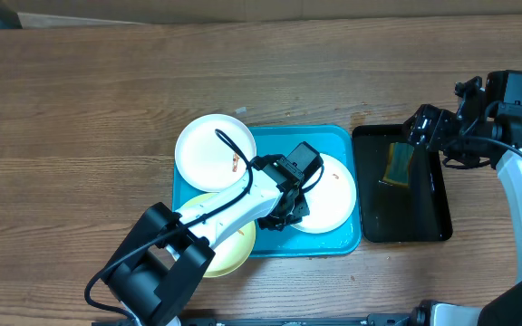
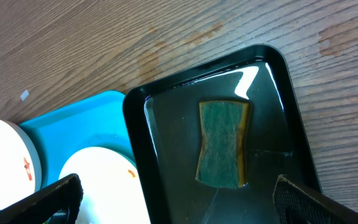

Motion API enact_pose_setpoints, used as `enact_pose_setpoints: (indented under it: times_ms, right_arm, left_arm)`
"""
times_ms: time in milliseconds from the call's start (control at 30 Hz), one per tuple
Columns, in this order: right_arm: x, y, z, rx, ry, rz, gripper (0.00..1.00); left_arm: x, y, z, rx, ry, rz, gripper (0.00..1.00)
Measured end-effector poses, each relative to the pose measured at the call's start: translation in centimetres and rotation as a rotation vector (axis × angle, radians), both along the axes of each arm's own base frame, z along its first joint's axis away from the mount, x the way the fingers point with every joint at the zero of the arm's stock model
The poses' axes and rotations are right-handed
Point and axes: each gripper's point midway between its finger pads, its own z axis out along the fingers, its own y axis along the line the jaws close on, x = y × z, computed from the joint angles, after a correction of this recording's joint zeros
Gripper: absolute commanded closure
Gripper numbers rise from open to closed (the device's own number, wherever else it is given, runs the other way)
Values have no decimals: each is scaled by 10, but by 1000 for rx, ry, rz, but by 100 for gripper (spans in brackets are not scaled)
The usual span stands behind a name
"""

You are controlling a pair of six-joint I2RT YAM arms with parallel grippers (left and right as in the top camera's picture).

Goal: Clean dirty plates on tray and stack at the side
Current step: 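Grasp the rim of the right white plate with the left gripper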

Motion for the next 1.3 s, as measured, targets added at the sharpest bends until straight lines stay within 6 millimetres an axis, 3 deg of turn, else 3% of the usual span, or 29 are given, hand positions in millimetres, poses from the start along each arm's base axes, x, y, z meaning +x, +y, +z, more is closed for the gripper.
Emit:
enact_pose_setpoints:
  times_ms: [300,400,433,633,833,1000,1300]
  right_arm:
    - [0,0,0,0,0,0,0]
    - [0,0,0,0,0,0,0]
    - [0,0,0,0,0,0,0]
    - [0,0,0,0,-1,0,0]
    - [0,0,0,0,0,0,0]
    - [0,0,0,0,0,-1,0]
    - [0,0,0,1,0,0,0]
  left_arm:
    - [-1,1,-8,13,14,1,83]
    - [-1,1,-8,14,14,7,96]
    - [0,2,-8,15,13,12,96]
    - [19,16,-3,20,-8,-19,96]
    - [45,48,4,55,-34,-48,96]
    - [62,62,11,65,-60,-80,76]
    - [63,61,15,69,-72,-180,64]
